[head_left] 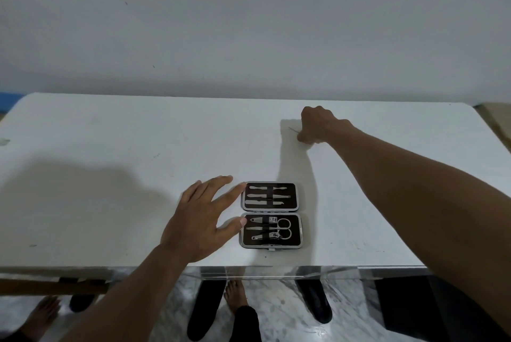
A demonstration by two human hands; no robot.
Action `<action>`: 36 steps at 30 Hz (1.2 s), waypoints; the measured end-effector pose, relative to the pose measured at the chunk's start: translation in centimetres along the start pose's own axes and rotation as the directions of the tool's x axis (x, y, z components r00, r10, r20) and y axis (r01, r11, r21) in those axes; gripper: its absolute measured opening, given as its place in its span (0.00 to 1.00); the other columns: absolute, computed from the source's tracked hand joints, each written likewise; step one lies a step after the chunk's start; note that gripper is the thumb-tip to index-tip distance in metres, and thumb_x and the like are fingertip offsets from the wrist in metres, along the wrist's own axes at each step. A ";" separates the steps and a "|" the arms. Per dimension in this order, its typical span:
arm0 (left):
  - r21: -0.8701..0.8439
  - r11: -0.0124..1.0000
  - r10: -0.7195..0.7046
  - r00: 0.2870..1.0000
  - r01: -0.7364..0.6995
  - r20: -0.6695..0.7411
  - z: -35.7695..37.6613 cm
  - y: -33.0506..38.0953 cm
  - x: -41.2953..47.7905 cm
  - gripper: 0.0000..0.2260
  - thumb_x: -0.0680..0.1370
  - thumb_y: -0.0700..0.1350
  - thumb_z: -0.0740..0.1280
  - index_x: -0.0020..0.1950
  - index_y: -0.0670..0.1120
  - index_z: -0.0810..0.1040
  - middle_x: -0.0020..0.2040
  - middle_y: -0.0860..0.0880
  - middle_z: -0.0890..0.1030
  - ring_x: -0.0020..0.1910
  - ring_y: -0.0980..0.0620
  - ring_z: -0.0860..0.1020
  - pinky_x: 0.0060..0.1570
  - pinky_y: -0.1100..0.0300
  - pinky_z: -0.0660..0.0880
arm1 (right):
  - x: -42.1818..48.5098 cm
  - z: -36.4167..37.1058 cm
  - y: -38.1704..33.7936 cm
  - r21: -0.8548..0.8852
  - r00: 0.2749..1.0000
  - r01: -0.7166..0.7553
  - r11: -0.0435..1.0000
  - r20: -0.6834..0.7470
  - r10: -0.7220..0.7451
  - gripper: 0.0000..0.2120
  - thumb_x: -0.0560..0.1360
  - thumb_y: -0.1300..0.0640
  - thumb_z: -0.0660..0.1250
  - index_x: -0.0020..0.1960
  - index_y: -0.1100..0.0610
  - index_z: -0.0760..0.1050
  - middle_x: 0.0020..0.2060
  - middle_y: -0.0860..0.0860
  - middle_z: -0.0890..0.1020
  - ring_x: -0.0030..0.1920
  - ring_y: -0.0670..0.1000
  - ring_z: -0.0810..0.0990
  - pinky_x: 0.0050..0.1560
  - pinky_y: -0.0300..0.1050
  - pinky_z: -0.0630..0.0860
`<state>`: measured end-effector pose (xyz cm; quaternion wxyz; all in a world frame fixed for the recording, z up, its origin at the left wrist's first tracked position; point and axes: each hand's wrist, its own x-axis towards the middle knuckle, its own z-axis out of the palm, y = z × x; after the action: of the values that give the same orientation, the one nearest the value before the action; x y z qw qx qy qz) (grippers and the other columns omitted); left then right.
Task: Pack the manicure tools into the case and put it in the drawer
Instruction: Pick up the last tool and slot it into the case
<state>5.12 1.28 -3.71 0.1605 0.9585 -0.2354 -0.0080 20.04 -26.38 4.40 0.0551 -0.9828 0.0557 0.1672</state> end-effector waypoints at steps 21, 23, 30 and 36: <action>0.027 1.000 0.004 1.000 -0.004 -0.008 0.1 0.1 0.0 0.27 0.78 0.67 0.51 0.76 0.61 0.59 0.76 0.55 0.64 0.75 0.54 0.60 0.75 0.48 0.54 | -1.9 2.8 0.9 0.363 0.976 0.020 0.932 -0.211 0.061 0.07 0.66 0.60 0.65 0.43 0.59 0.72 0.42 0.57 0.80 0.44 0.60 0.76 0.42 0.46 0.69; 0.033 0.999 0.001 1.000 -0.001 -0.009 0.2 0.0 -0.1 0.28 0.78 0.67 0.50 0.76 0.61 0.59 0.76 0.55 0.64 0.75 0.54 0.60 0.75 0.48 0.55 | -3.6 2.8 0.6 0.508 0.969 0.055 0.860 -0.234 0.076 0.06 0.66 0.60 0.65 0.43 0.57 0.72 0.40 0.53 0.80 0.43 0.59 0.78 0.44 0.47 0.73; 0.039 0.999 0.001 1.000 0.000 -0.014 0.6 -0.2 -0.1 0.28 0.78 0.68 0.50 0.76 0.61 0.58 0.76 0.54 0.63 0.75 0.54 0.60 0.75 0.49 0.54 | -10.6 3.1 0.9 0.677 0.981 0.191 0.711 -0.104 -0.164 0.08 0.75 0.66 0.63 0.48 0.58 0.81 0.39 0.53 0.84 0.43 0.56 0.85 0.44 0.50 0.82; 0.050 0.999 0.005 1.000 -0.004 -0.020 0.9 -0.4 0.0 0.28 0.78 0.68 0.50 0.76 0.61 0.58 0.76 0.54 0.63 0.75 0.54 0.59 0.74 0.49 0.54 | -13.5 4.2 1.8 0.559 0.969 0.237 0.794 -0.078 -0.234 0.05 0.76 0.62 0.66 0.45 0.55 0.81 0.39 0.54 0.84 0.38 0.54 0.83 0.44 0.47 0.81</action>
<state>5.26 1.31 -4.67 0.1388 0.9618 -0.2360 0.0077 5.79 -26.41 4.77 0.3634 -0.9219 -0.0198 0.1329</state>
